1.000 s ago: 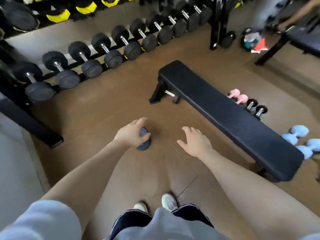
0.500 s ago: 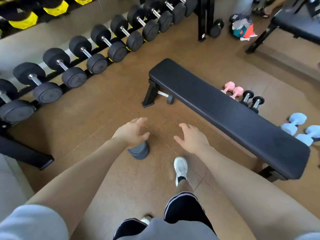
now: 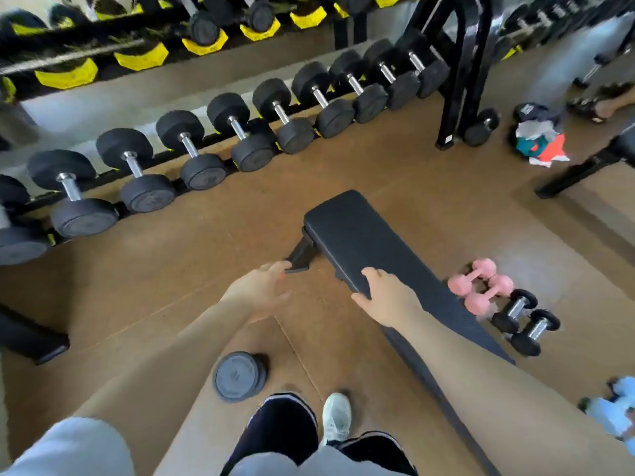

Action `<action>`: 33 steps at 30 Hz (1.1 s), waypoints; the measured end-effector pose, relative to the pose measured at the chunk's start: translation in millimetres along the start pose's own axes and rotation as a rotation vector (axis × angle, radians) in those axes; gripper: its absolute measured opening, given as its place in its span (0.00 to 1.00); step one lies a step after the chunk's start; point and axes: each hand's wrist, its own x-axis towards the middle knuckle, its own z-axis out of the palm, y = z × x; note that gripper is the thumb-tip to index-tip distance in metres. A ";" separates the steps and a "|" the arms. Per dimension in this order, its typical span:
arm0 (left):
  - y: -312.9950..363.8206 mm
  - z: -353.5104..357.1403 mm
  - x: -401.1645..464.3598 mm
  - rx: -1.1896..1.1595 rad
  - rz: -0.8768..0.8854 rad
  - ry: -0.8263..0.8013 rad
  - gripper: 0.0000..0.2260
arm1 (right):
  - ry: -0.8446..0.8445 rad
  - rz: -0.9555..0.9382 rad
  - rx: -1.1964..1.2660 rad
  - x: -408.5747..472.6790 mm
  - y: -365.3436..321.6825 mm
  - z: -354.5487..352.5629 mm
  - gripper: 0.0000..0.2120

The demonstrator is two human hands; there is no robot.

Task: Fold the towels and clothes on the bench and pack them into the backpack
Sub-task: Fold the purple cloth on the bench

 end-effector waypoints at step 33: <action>-123.4 -323.6 542.3 0.116 0.405 -0.272 0.26 | 0.023 0.425 0.371 506.5 -81.1 -169.3 0.24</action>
